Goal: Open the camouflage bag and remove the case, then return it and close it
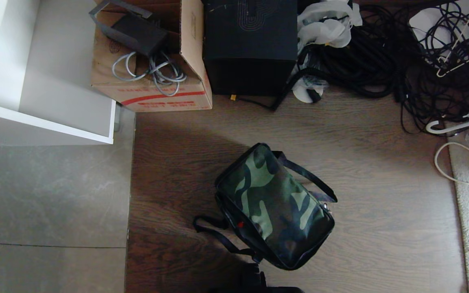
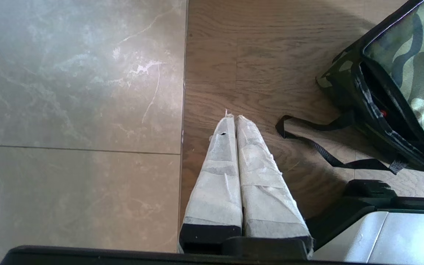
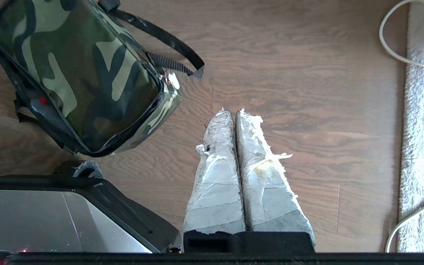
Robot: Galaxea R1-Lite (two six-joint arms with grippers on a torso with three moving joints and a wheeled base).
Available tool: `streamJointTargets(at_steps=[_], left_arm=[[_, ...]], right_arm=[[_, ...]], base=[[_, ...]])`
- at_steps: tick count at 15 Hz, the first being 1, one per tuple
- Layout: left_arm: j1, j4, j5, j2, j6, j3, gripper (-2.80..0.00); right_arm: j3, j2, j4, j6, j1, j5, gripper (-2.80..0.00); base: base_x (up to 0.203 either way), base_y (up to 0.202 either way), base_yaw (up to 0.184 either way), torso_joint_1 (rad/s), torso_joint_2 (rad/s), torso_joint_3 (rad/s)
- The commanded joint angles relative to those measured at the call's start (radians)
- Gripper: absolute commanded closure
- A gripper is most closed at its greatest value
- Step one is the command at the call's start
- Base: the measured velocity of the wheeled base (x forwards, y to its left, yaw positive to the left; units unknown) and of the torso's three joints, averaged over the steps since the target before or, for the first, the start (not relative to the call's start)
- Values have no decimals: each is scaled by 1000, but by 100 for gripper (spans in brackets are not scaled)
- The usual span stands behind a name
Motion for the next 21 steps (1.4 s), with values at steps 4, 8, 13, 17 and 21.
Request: streamJointTargets(at_steps=[4,8,13,17,21], left_arm=[[0,0,0,0,-2,0,0],[0,0,0,0,-3,0,0],[0,0,0,0,-5,0,0],[0,0,0,0,-5,0,0],[0,0,0,0,-6,0,0]], right_arm=[[1,5,-1,0,0,1,0],[2,5,-1,0,0,1,0],[0,5,-1,0,0,1,0],[2,5,-1,0,0,1,0],[2,5,-1,0,0,1,0]], base=[[0,0,0,1,0,161],[0,0,0,2,2,198],[0,0,0,3,2,198],[0,0,0,4,0,204],[0,0,0,4,4,201]])
